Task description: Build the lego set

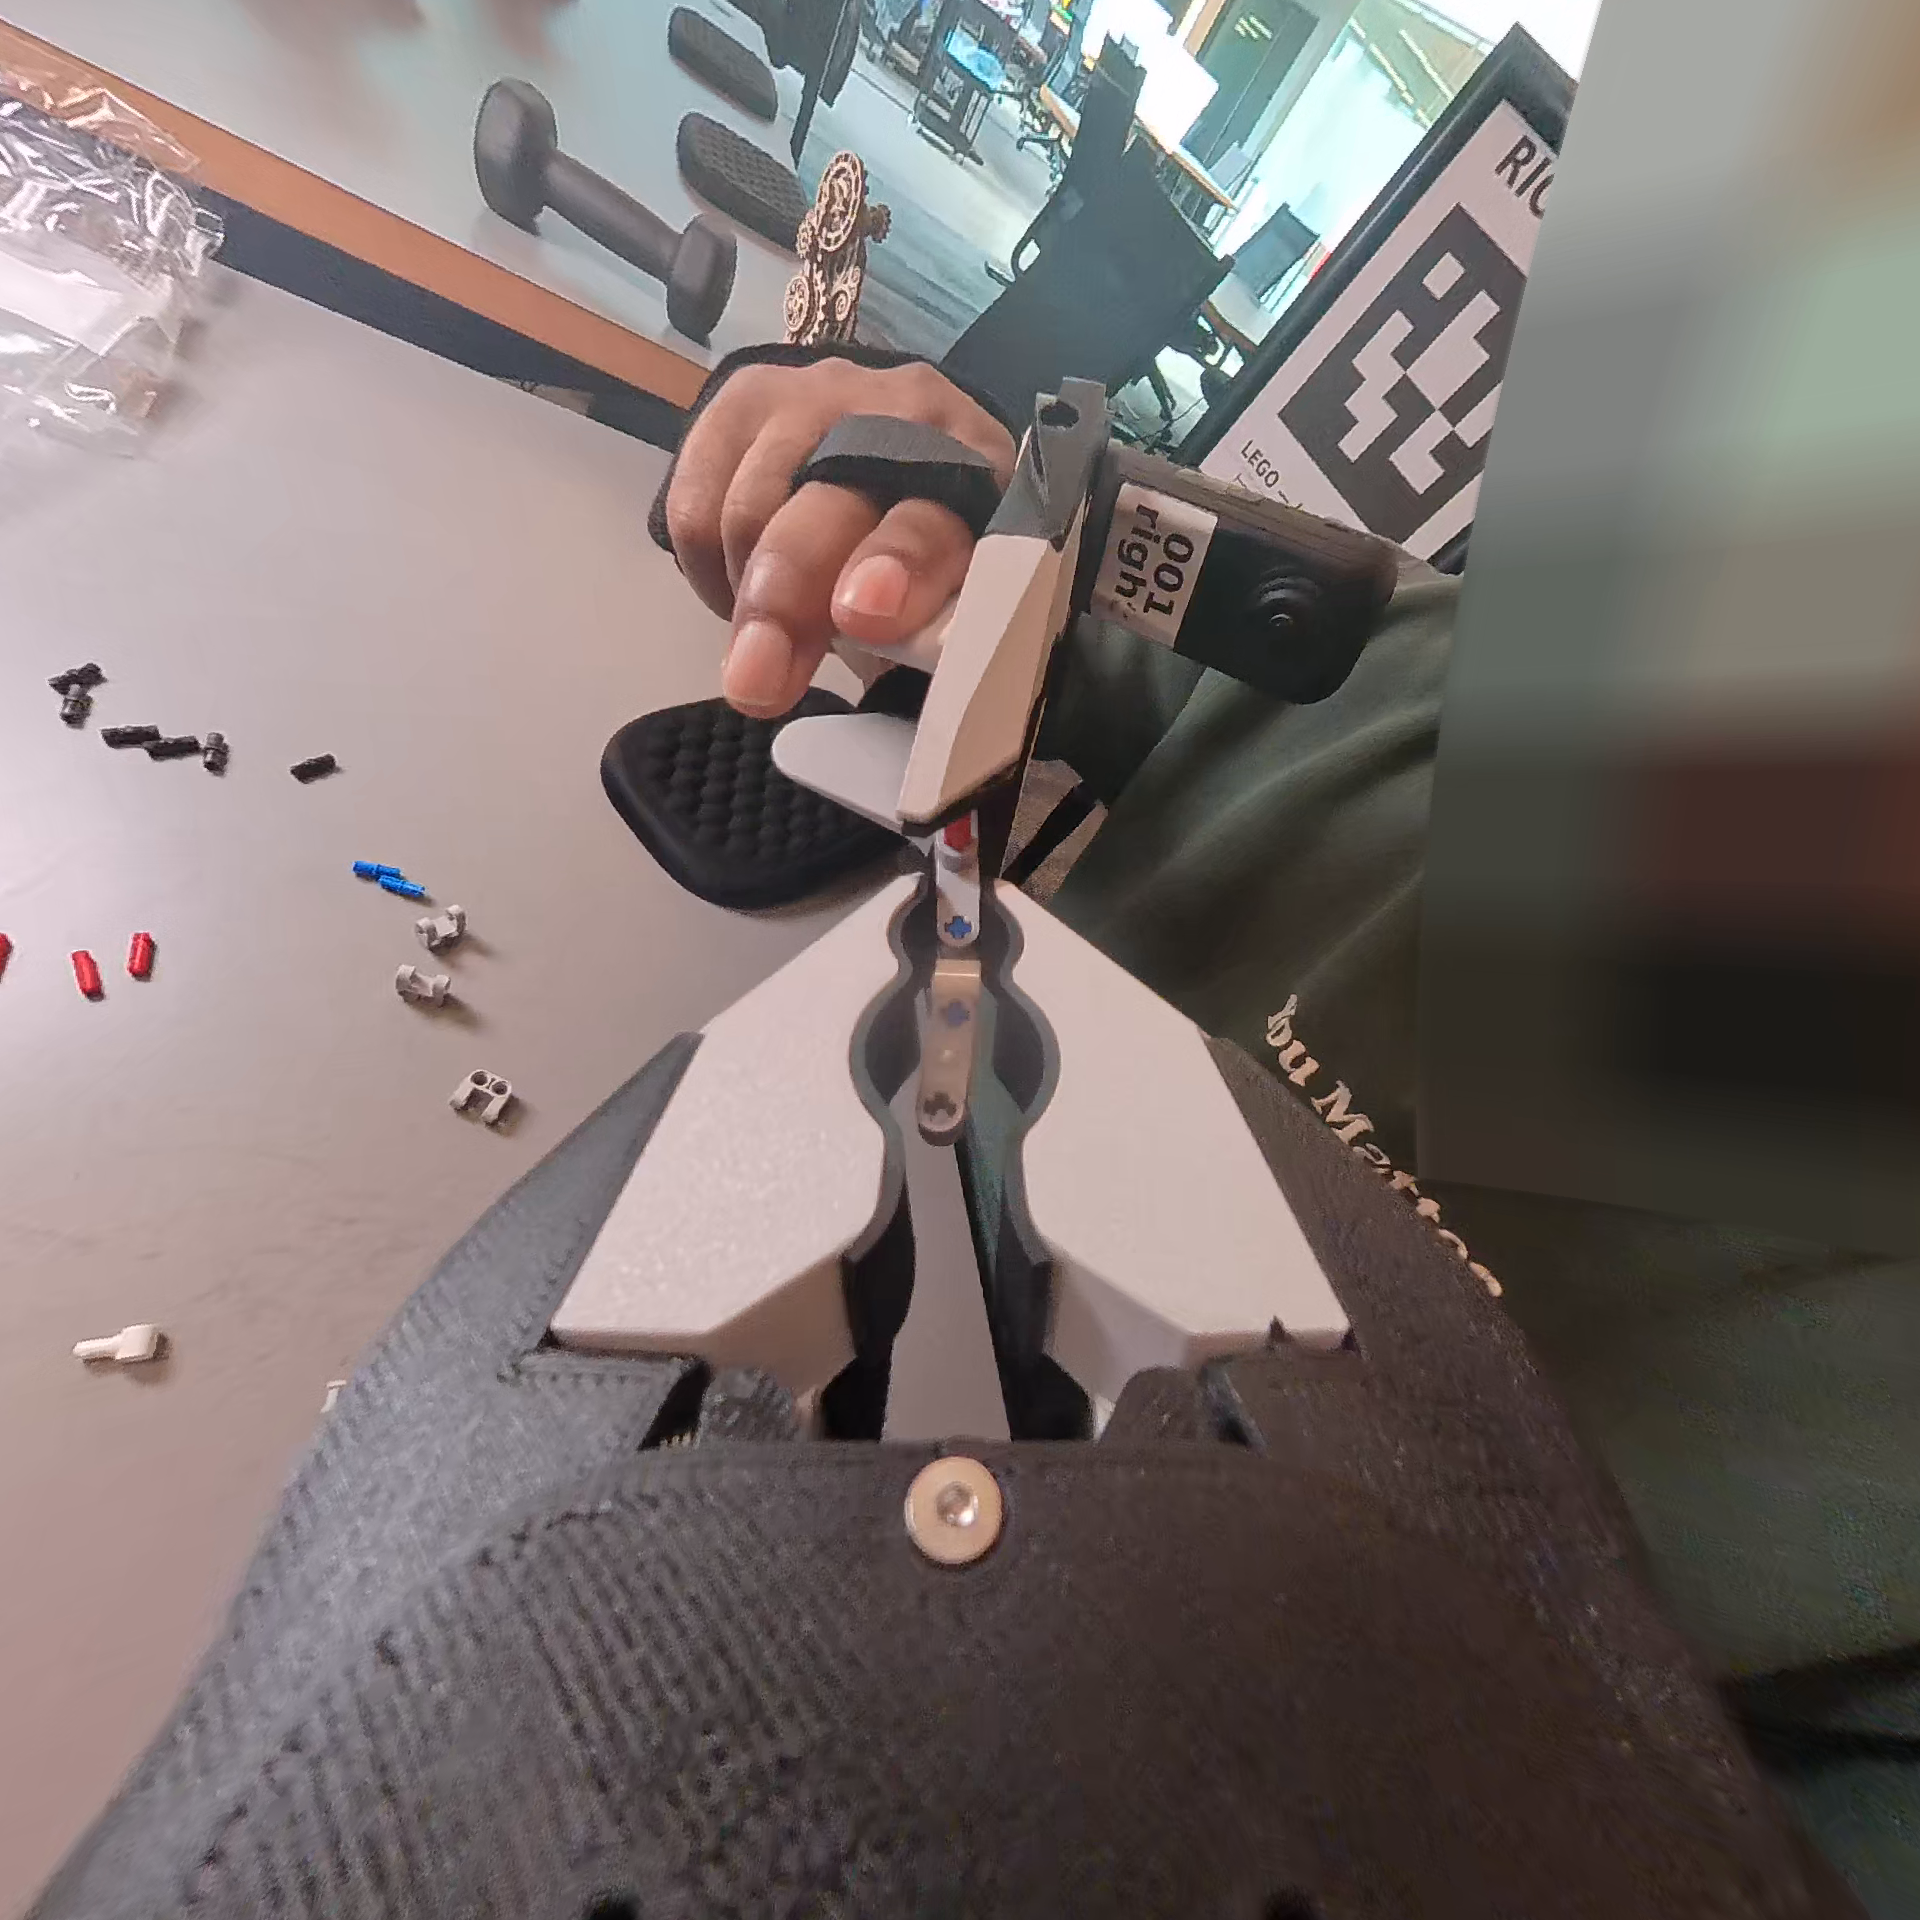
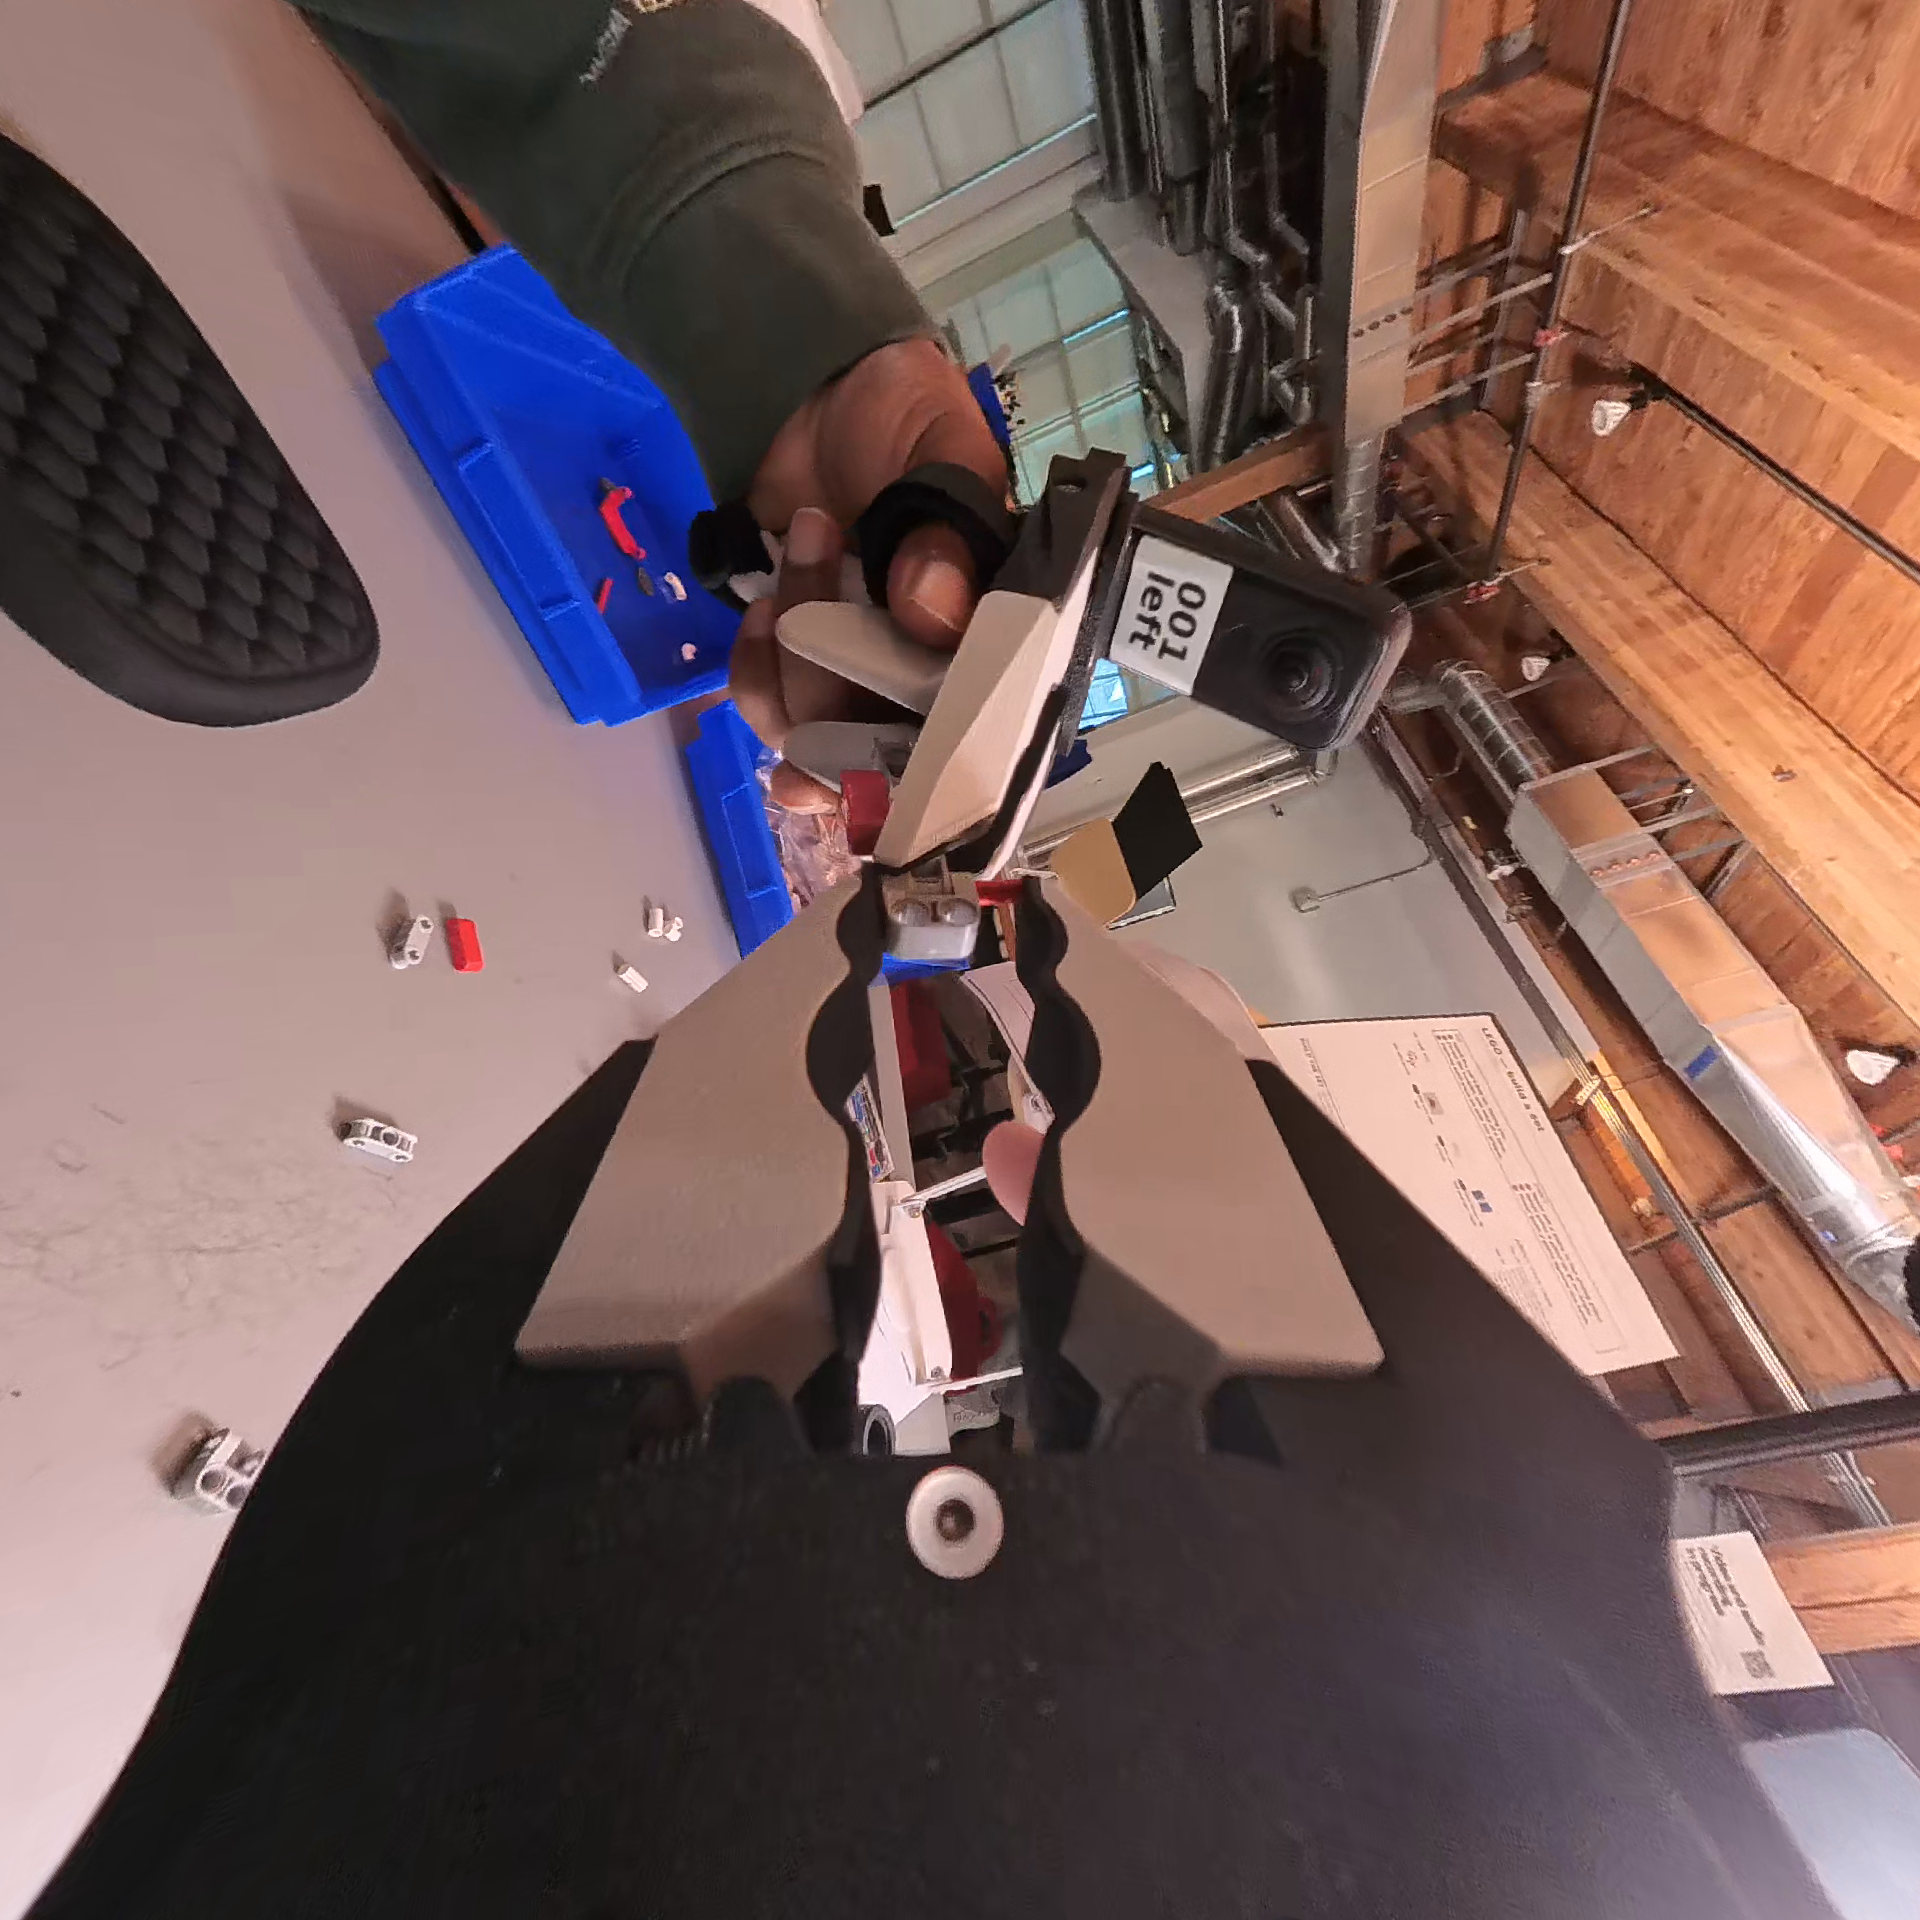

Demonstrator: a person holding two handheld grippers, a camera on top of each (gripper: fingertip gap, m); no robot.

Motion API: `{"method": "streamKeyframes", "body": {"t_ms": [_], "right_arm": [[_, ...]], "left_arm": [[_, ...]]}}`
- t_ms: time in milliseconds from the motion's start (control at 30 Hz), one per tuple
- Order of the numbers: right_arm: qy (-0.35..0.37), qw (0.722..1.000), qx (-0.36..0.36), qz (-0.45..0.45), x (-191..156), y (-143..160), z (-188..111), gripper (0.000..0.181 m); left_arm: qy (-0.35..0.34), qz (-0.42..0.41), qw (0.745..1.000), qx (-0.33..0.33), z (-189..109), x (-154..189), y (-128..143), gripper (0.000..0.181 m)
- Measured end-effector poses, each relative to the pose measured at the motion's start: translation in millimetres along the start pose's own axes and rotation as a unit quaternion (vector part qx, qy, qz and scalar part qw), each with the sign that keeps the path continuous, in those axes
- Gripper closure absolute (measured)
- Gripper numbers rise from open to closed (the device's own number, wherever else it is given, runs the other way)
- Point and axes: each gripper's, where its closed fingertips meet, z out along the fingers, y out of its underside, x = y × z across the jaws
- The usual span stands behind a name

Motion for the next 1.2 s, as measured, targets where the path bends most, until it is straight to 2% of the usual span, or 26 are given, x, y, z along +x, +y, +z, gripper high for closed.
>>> {"method": "streamKeyframes", "body": {"t_ms": [100, 200, 467, 733, 900, 967, 1067, 1200], "right_arm": [[0.008, 1.000, 0.005, 0.000, 0, -1, 0, 0.165], [-0.007, 1.000, -0.003, 0.000, -4, 2, 2, 0.165], [-0.014, 0.999, 0.029, -0.012, -5, -3, 1, 0.164], [-0.057, 0.997, 0.053, 0.023, -14, -7, -3, 0.166], [-0.066, 0.995, 0.055, 0.047, -14, -6, -3, 0.165], [-0.060, 0.994, 0.068, 0.062, -12, -6, -3, 0.165], [-0.043, 0.991, 0.075, 0.097, -3, 4, -5, 0.165], [-0.038, 0.990, 0.075, 0.111, -3, 13, -5, 0.164]], "left_arm": [[0.002, -0.001, 1.000, 0.010, -1, 1, -3, 0.176], [-0.008, 0.005, 1.000, -0.002, -1, -2, 1, 0.176], [0.006, -0.006, 1.000, -0.003, 0, 1, 2, 0.175], [0.033, -0.030, 0.999, -0.005, 4, 6, 9, 0.176], [0.055, -0.047, 0.997, 0.019, 3, 5, 8, 0.175], [0.047, -0.029, 0.998, 0.031, 0, 4, 5, 0.173], [0.003, 0.007, 0.999, 0.036, -11, -6, 6, 0.155], [-0.003, -0.004, 0.998, 0.061, -15, -12, 6, 0.159]]}}
